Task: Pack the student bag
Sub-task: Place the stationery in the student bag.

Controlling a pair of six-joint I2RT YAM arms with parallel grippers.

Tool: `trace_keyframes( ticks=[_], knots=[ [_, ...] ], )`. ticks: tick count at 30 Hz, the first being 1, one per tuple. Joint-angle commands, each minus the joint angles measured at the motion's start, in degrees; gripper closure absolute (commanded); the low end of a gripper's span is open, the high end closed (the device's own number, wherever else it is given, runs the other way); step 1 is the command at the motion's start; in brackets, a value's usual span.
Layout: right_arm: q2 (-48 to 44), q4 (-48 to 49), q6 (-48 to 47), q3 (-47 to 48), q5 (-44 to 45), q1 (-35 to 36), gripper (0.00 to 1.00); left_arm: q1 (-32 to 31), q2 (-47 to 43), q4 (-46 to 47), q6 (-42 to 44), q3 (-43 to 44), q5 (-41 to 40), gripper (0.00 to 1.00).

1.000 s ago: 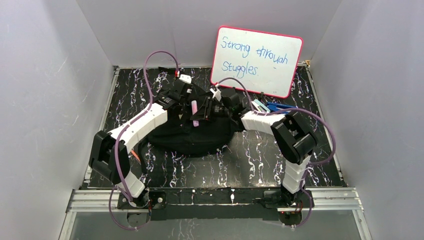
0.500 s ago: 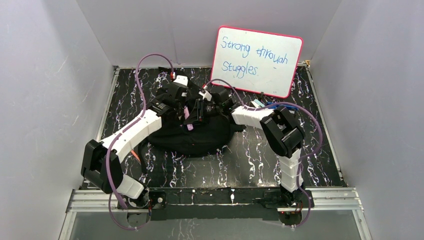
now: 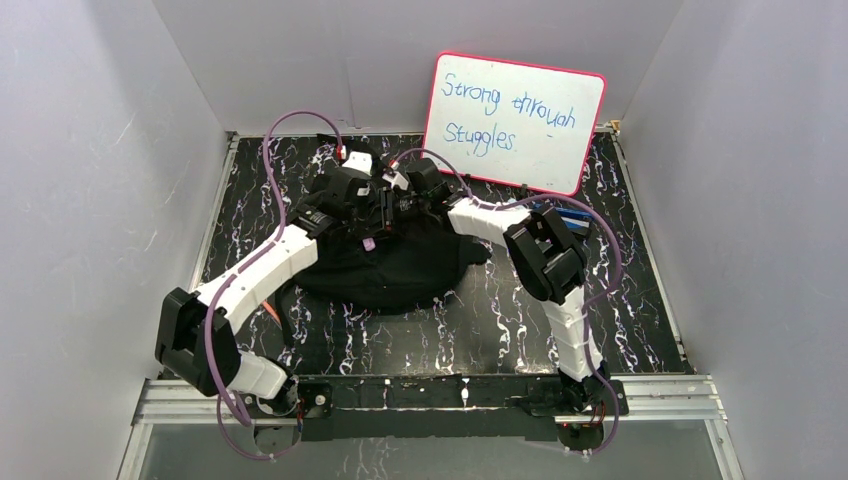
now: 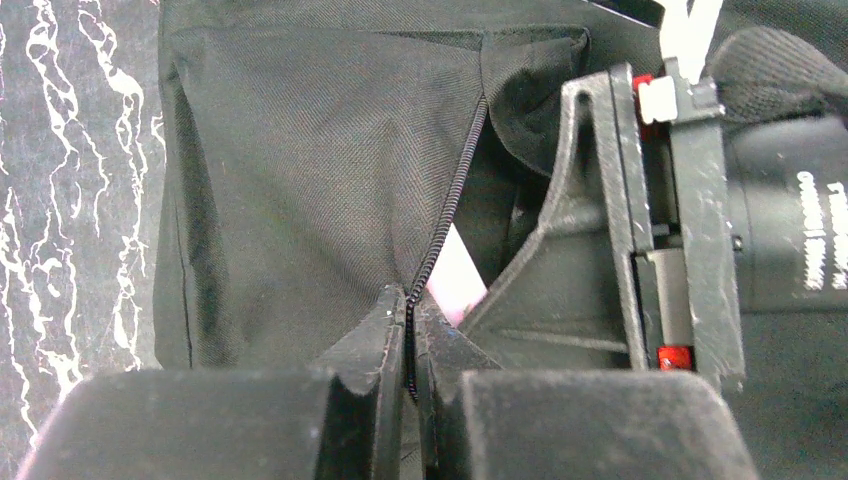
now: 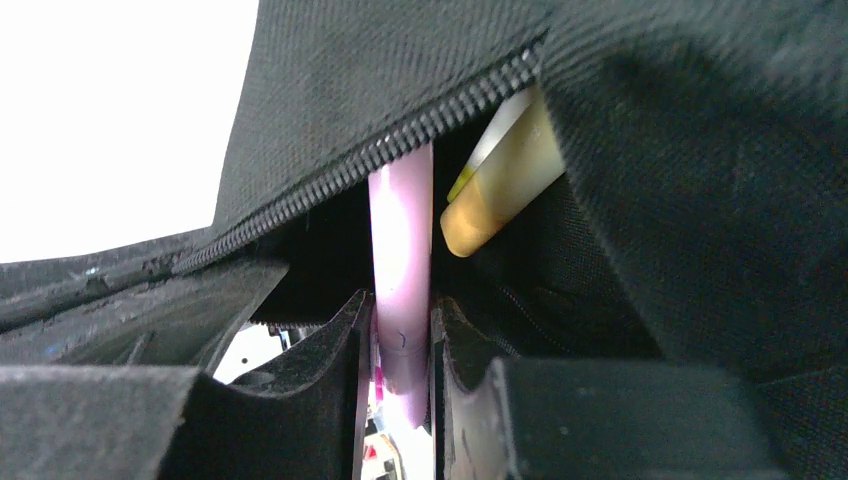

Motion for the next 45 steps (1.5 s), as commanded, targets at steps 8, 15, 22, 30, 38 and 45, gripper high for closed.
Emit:
trace_keyframes(
  ticks=[8, 15, 22, 30, 38, 45],
  knots=[
    [2.3, 4.2, 4.0, 8.1, -0.4, -0.7, 0.94, -0.1, -4.8, 0.9, -0.1, -1.2, 2.7, 1.0],
    [2.0, 3.0, 3.5, 9.3, -0.5, -2.8, 0.94, -0.1, -5.0, 1.0, 0.4, -1.5, 2.6, 1.0],
    [2.2, 8.6, 7.1, 6.4, 2.6, -2.9, 0.94, -0.1, -4.5, 0.9, 0.0, -1.3, 3.1, 1.0],
    [2.0, 12.6, 9.5, 4.2, 9.2, 0.1, 0.91, -0.1, -4.9, 1.0, -0.9, -0.8, 3.4, 1.0],
    [2.1, 13.4, 6.0, 2.7, 14.2, 4.1, 0.89, -0.1, -5.4, 0.6, -1.4, -1.5, 1.1, 1.0],
    [1.2, 12.0, 2.0, 0.7, 13.6, 4.2, 0.48, -0.1, -6.1, 0.6, -1.9, -1.9, 0.4, 1.0]
  ],
)
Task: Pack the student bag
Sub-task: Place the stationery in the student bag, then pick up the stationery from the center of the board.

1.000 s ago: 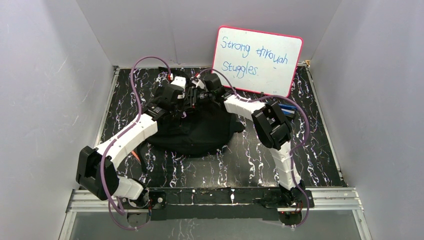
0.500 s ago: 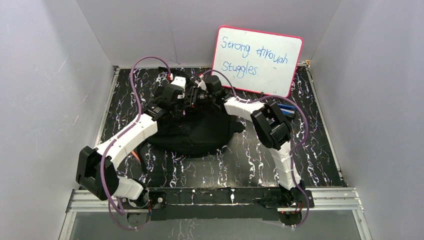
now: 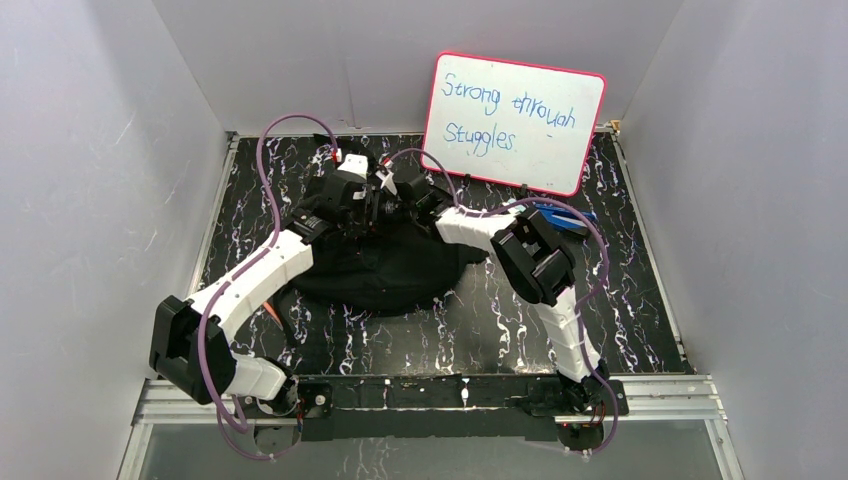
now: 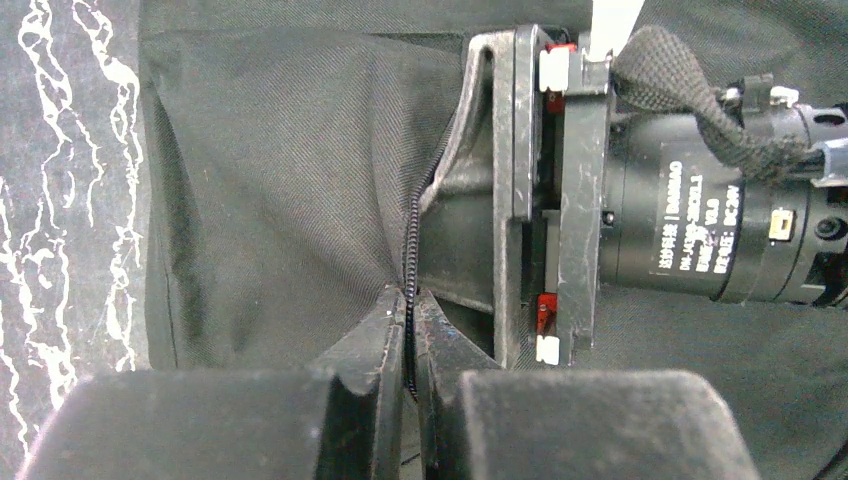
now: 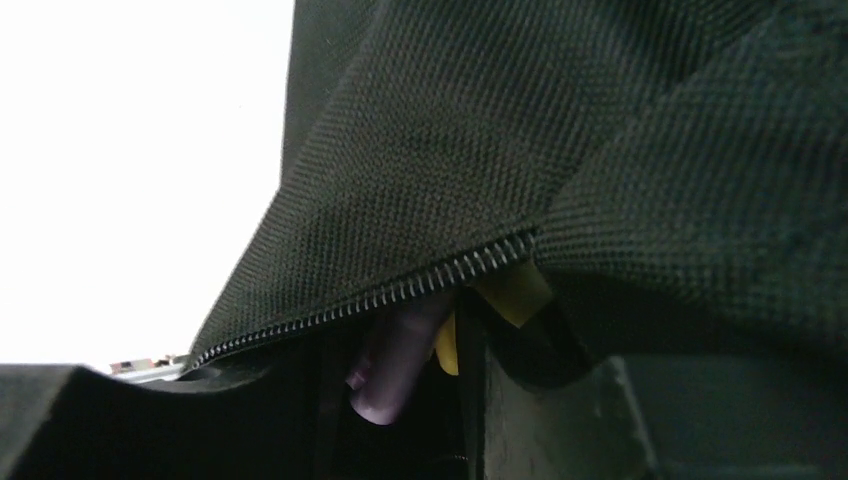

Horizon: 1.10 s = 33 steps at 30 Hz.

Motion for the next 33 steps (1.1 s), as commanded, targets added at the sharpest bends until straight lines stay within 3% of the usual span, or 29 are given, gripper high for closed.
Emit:
trace_keyframes(
  ticks=[1, 5, 18, 19, 23, 30, 33],
  knots=[
    [-2.7, 1.9, -3.9, -1.4, 0.9, 0.3, 0.46, -0.2, -3.1, 0.6, -1.1, 0.2, -0.8, 1.0],
    [-5.7, -0.9, -7.7, -2.9, 3.9, 0.2, 0.35, -0.2, -3.0, 0.5, -1.1, 0.1, -0.9, 1.0],
    [-16.5, -5.9, -16.5, -10.0, 13.9, -0.5, 0.33, -0.2, -2.5, 0.0, -1.5, -0.2, -1.5, 1.0],
    [-17.8, -5.9, -17.1, -11.2, 15.0, -0.8, 0.33, -0.2, -2.3, -0.3, -1.8, -0.1, -1.5, 0.98],
    [-23.2, -5.6, -19.5, -17.1, 19.4, -1.5, 0.33, -0.2, -2.2, -2.3, -4.0, 0.7, -1.4, 0.71],
    [-32.3, -3.2, -22.7, -26.9, 25.2, -1.9, 0.33, 0.5, -10.6, -5.6, -8.5, -4.0, -5.7, 0.66],
    [-34.7, -2.4, -23.6, -30.1, 26.8, -2.0, 0.32, 5.9, -15.7, -8.5, -13.5, -7.1, -5.1, 0.65]
  ],
)
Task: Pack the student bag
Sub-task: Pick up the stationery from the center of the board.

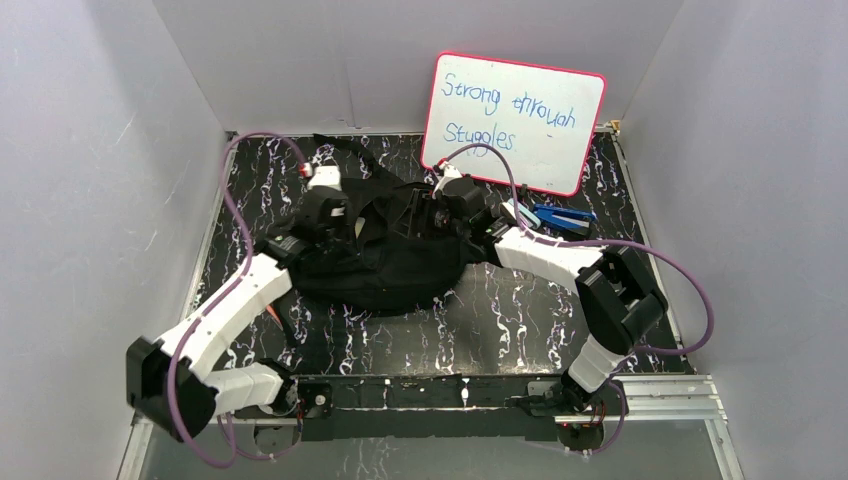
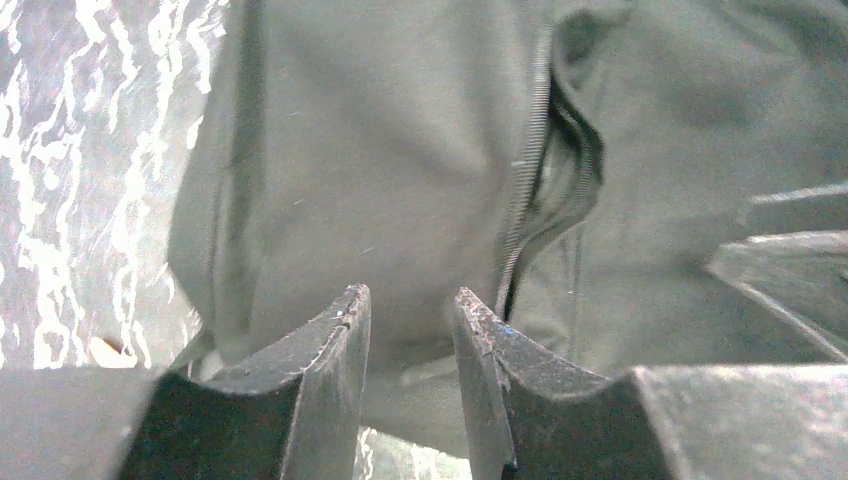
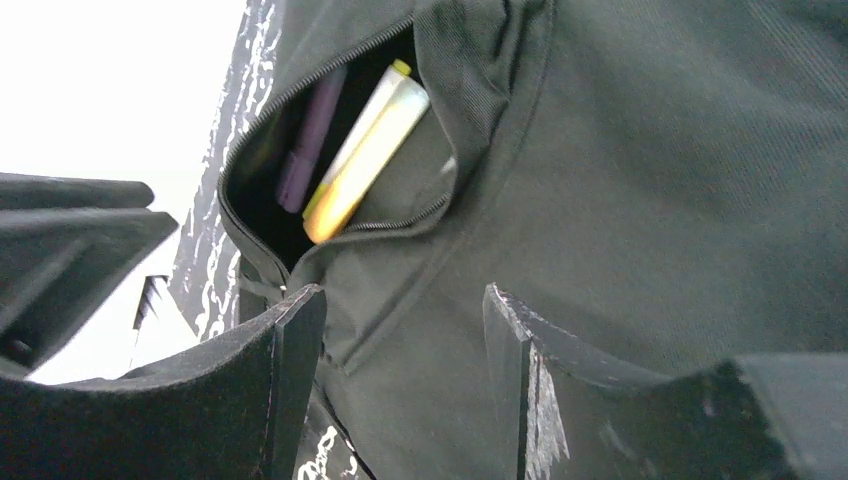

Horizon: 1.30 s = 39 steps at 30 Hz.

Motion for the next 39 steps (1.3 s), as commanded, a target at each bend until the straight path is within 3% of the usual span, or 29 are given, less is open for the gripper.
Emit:
trace_keyframes(
  ticks=[1, 5, 10, 15, 26, 39],
  knots=[
    [-5.0, 3.7, -3.0, -3.9, 4.4, 0.0, 0.32, 8.4, -8.8, -5.8, -8.5, -3.3, -1.4, 0.65],
    [-6.2, 4.3, -3.4, -6.1, 4.3, -0.1, 0.32, 21.1, -12.5, -12.0, -14.6, -6.1, -0.4, 0.59],
    [-5.8, 5.2, -3.4, -7.3, 2.9, -0.3, 0.32, 34.1, -9.4, -16.8, -17.5, -7.1, 2.5, 0.54],
    [-4.6, 5.2, -3.0, -7.3, 0.4, -0.4, 0.32, 41.8, -6.8, -18.1, -21.8, -9.3, 6.2, 0.54],
    [-3.6, 3.6, -2.2, -6.3, -2.7, -0.7, 0.32, 47.1, -6.8, -15.4, -25.8, -15.2, 11.7, 0.52],
    [-6.3, 4.4, -0.8, -8.9, 0.7, -0.7, 0.32, 47.9, -0.6, -10.5, -26.7, -19.6, 17.1, 0.52]
  ],
)
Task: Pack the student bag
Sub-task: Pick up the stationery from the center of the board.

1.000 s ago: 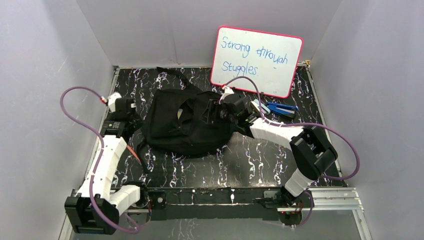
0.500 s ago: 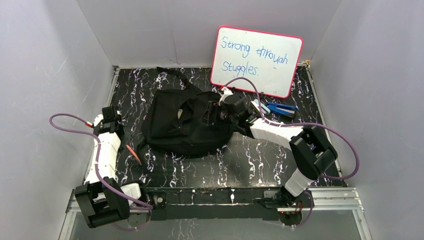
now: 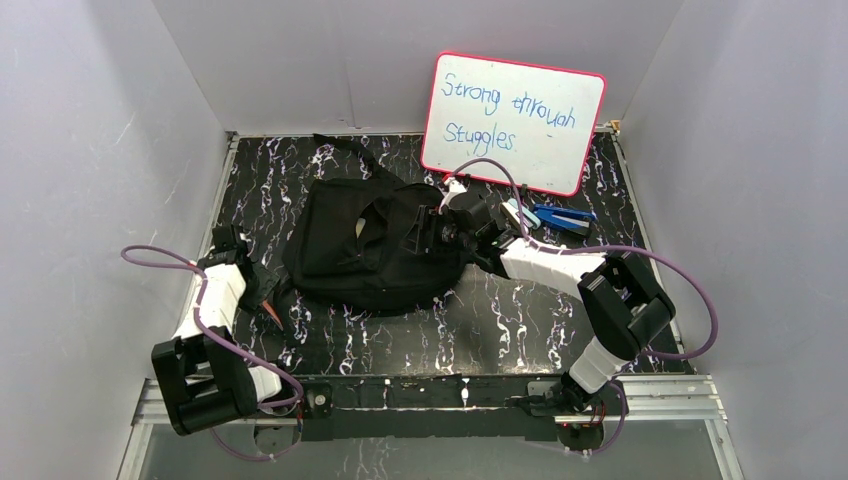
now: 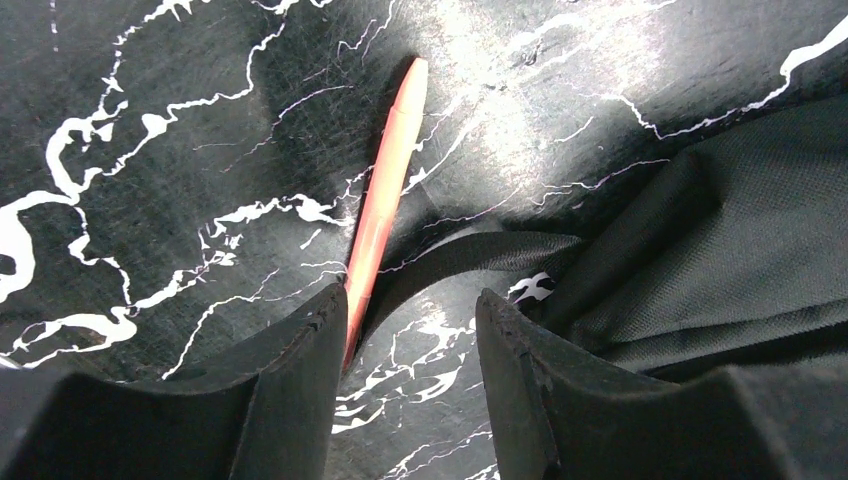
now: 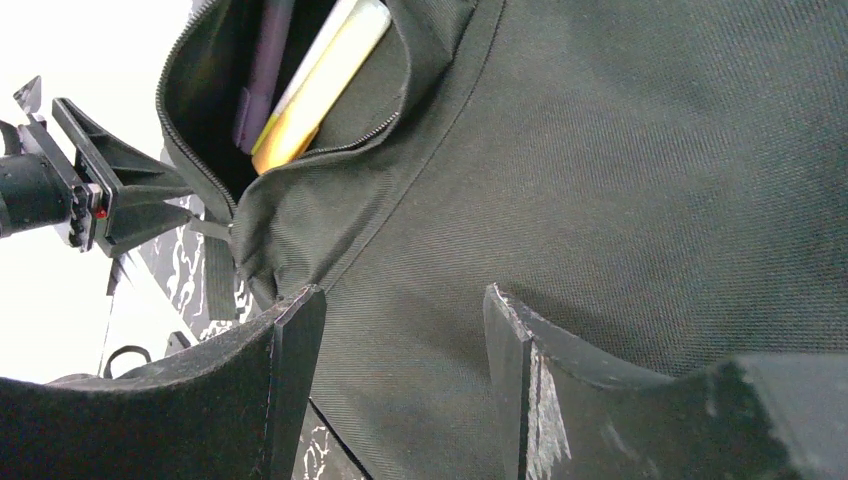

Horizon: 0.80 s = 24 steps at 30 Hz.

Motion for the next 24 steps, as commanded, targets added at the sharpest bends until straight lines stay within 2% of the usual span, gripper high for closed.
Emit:
trace_keyframes(
  ticks=[1, 8, 14, 19, 24],
  knots=[
    [-2.4, 2.9, 0.5, -0.5, 1.7, -0.4, 0.32, 0.7, 1.5, 0.8, -1.7, -1.0, 1.3, 0.52],
    [-0.3, 3.6, -0.1, 0.8, -0.1, -0.4, 0.32, 2.3, 2.6, 1.0, -3.0, -2.0, -0.2, 0.57],
    [0.2, 4.2, 0.2, 0.3, -0.4, -0.5, 0.32, 5.7, 4.4, 3.4, -3.3, -3.1, 2.3, 0.58],
    [0.3, 4.2, 0.2, 0.2, -1.1, -1.0, 0.31, 6.0, 6.7, 5.1, -3.3, -3.4, 3.6, 0.59],
    [0.1, 4.2, 0.2, 0.1, -1.4, -1.5, 0.31, 6.1, 7.6, 6.1, -3.4, -3.8, 3.9, 0.66]
  ],
)
